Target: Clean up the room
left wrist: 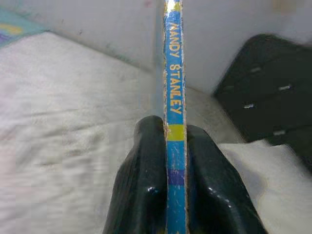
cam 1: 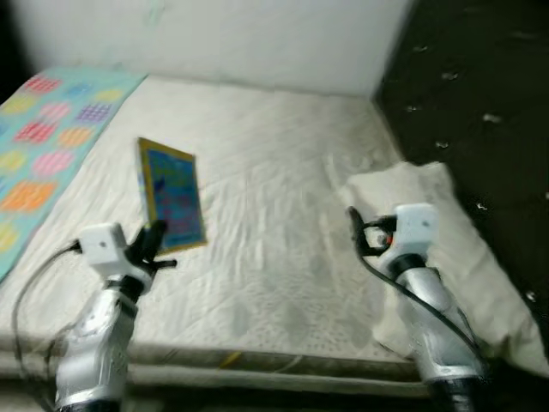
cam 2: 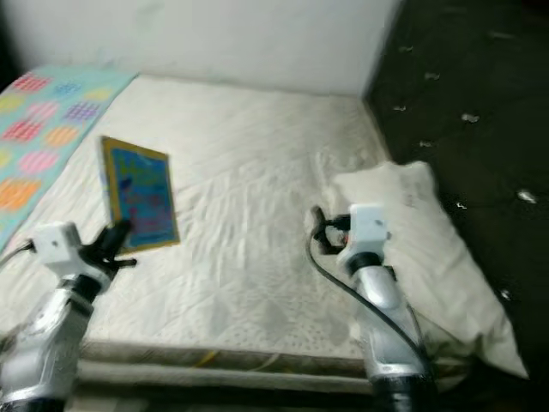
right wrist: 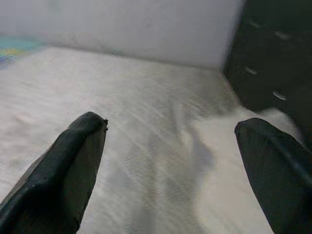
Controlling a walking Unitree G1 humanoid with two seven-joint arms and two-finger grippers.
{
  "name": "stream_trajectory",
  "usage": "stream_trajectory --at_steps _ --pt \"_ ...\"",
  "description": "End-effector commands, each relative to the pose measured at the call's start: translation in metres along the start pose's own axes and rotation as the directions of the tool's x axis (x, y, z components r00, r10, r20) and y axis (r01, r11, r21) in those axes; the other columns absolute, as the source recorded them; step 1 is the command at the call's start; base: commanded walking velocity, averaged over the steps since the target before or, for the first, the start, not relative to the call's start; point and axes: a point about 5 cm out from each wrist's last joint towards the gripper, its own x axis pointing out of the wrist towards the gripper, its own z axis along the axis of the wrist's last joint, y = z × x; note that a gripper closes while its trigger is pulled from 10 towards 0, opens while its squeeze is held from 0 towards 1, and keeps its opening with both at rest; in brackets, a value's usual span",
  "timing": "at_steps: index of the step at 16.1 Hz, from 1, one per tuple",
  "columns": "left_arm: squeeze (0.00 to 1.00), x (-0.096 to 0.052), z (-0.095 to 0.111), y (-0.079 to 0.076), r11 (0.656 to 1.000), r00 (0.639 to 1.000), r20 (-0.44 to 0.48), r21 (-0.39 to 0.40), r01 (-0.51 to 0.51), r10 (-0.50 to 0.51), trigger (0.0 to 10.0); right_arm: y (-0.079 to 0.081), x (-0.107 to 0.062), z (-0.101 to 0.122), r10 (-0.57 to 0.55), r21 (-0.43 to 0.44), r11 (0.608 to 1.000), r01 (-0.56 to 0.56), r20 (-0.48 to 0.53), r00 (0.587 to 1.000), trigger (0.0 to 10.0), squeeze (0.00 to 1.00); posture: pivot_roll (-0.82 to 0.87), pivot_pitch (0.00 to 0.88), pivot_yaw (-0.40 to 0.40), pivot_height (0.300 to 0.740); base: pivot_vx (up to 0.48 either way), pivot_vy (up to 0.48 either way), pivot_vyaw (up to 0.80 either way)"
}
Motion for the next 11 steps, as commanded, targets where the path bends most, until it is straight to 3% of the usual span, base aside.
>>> stream_trajectory --at_steps 1,10,11 --pt "0.0 0.002 0.0036 -0.0062 1.0 0.999 0.016 0.013 0.028 -0.028 10.0 -0.0008 0.0018 0.0018 -0.01 0.0 1.0 0.01 0.003 1.0 10.0 0.0 -0.03 0.0 -0.066 0.74 0.0 0.0 0.0" --pt "0.0 0.0029 0.0043 -0.0062 1.0 0.999 0.02 0.007 0.025 -0.025 10.0 -0.0002 0.0042 0.0023 -0.003 -0.01 1.0 0.003 0.004 1.0 10.0 0.0 -0.03 0.0 -0.069 0.74 0.0 -0.362 0.0" --pt "0.0 0.003 0.0045 -0.0062 1.0 0.999 0.02 0.008 0.026 -0.026 10.0 -0.0001 0.0045 0.0027 -0.002 -0.01 1.0 0.002 0.005 1.0 10.0 0.0 -0.03 0.0 -0.069 0.74 0.0 0.0 0.0"
